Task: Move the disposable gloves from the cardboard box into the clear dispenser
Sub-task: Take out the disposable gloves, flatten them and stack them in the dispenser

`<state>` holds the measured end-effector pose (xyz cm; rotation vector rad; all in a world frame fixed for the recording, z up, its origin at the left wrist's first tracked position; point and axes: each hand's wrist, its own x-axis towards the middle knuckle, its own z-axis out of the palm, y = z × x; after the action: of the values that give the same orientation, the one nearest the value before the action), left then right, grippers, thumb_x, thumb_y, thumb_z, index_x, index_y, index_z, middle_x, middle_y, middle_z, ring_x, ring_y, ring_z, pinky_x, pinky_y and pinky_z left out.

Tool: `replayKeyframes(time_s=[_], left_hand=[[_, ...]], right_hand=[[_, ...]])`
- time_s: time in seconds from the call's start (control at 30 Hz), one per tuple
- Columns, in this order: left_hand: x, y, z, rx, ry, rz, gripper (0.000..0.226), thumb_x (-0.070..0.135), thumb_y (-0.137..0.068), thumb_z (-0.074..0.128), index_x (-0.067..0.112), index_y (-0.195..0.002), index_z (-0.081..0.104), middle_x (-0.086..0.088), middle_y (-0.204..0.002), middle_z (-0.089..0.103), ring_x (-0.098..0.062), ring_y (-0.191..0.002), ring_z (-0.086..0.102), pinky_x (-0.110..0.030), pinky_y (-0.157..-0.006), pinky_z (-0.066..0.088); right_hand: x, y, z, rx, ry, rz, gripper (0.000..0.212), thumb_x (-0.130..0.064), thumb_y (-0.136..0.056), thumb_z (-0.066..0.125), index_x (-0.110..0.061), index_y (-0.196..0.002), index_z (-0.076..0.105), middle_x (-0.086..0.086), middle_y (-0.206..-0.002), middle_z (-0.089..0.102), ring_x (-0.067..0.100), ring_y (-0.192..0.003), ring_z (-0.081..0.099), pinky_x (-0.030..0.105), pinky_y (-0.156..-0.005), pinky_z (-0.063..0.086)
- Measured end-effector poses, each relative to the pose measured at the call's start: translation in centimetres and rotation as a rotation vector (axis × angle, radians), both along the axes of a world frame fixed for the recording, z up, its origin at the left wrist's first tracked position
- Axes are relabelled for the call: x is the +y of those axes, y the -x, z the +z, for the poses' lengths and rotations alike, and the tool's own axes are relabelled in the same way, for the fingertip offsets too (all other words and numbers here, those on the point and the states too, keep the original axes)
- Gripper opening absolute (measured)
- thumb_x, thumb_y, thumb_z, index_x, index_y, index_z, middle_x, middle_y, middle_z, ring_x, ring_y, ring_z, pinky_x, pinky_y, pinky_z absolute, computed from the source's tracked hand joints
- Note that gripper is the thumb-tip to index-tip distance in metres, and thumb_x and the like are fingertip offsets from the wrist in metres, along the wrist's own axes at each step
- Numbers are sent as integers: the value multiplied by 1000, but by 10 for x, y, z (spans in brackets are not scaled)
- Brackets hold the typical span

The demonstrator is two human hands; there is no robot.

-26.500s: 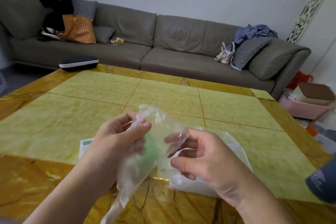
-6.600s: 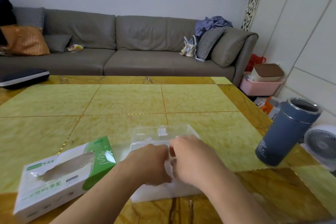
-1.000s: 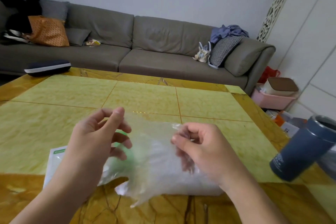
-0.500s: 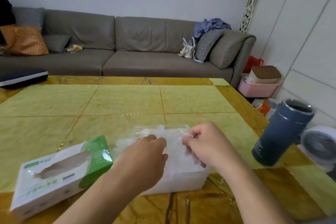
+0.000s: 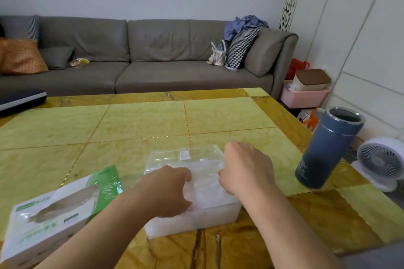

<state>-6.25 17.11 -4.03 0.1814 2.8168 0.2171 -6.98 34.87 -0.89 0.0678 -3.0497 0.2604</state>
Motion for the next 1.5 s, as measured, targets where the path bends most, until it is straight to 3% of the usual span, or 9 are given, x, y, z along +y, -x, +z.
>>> replayKeyframes(time_s=[0.13,0.27,0.47,0.57,0.77,1.0,1.1,1.27,1.5], left_hand=[[-2,6,-9,-18,-34,7,51,43,-84,69,42,-132,53,14,-110,65,-13,-94,67,-35,-82,59],[-6,8,-13,20,-49,-32,50,47,-82,67,41,-129,54,14,-90,59,-13,-85,62,-31,-73,53],[-20,-15,11,173,-126,-21,39,48,-90,71,42,-124,53,20,-107,64,-1,-91,61,-31,-85,58],[-10,-34,24,371,-138,-49,26,39,-97,60,42,-122,53,22,-114,56,-5,-103,59,-29,-85,55],[0,-19,6,-29,-35,123,51,46,-96,61,24,-139,44,6,-117,60,-16,-99,60,-29,-78,49],[11,6,2,-243,114,122,82,27,-96,66,-3,-156,19,0,-80,56,-12,-65,52,-23,-51,38],[14,9,0,-287,177,79,80,24,-101,61,-9,-156,14,-4,-87,57,-17,-74,54,-25,-60,41],[3,0,4,-177,31,41,31,27,-101,63,7,-124,57,0,-88,57,-13,-73,54,-21,-59,41],[-32,-50,21,55,-148,-25,44,10,-100,46,28,-140,43,12,-133,58,-16,-118,61,-41,-96,56]], right_hand=[[-21,-16,11,40,140,250,38,1,-87,68,-17,-118,54,-2,-114,52,19,-102,55,34,-88,54],[-33,-19,-3,-190,76,298,13,-20,-94,64,-16,-102,56,2,-107,55,24,-93,61,37,-74,52],[-33,3,-23,-380,-44,231,54,-38,-83,79,-24,-130,55,-3,-109,62,20,-89,66,31,-63,47],[-44,12,-21,-518,-111,242,63,-49,-85,77,-27,-139,51,-4,-114,66,21,-97,67,38,-83,57],[-47,11,-19,-493,-157,219,51,-53,-83,76,-38,-127,55,-8,-89,60,19,-84,60,34,-75,49],[-45,12,-21,-616,-82,170,73,-35,-83,82,-35,-144,42,4,-120,53,24,-94,64,38,-77,54],[-45,15,-21,-681,-62,185,74,-29,-90,76,-34,-150,33,7,-122,57,28,-98,64,37,-74,51],[-41,14,-28,-624,73,157,68,-26,-90,76,-36,-146,40,0,-108,59,19,-87,62,34,-69,52],[-40,-3,-25,-469,22,149,56,-23,-103,51,-37,-155,39,3,-147,55,26,-116,64,36,-91,55]])
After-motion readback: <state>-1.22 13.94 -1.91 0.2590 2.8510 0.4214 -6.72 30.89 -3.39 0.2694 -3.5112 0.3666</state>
